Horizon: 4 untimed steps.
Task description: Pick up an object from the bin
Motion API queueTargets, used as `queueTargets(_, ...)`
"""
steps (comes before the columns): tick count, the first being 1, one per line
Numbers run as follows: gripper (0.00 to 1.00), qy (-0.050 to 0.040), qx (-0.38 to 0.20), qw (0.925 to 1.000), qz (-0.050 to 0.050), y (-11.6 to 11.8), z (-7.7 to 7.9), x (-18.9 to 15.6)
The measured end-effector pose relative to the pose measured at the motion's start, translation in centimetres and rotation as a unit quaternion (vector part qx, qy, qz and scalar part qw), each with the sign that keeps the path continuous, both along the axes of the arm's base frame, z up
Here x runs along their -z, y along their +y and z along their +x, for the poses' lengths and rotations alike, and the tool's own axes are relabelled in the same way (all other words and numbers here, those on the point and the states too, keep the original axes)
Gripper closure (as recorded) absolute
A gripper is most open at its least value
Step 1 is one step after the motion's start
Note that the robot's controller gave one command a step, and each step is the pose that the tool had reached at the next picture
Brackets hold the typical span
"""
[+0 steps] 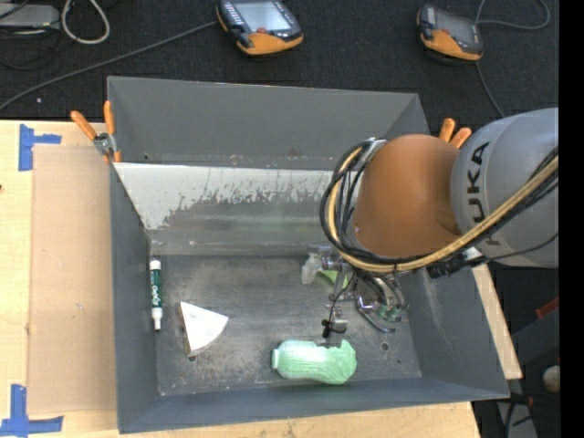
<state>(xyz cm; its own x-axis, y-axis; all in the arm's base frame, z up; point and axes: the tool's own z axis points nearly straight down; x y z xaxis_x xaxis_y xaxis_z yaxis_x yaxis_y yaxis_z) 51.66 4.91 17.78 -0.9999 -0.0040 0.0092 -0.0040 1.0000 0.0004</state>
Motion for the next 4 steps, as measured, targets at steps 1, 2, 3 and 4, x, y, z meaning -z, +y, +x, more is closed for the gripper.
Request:
queueTargets(1,0.0,-0.0036,0.001,1.0,0.0,0.0,0.2,-0.3)
queueTargets(2,0.0,-0.0058,0.034,0.9994,0.0,-0.5,-0.1,4.9)
queueTargets(3,0.0,0.0007,0.025,0.9997,0.003,-2.5,-1.4,10.5)
queueTargets(4,0.0,-0.0077,-0.091,0.9958,0.0,-0.9,-1.8,9.6)
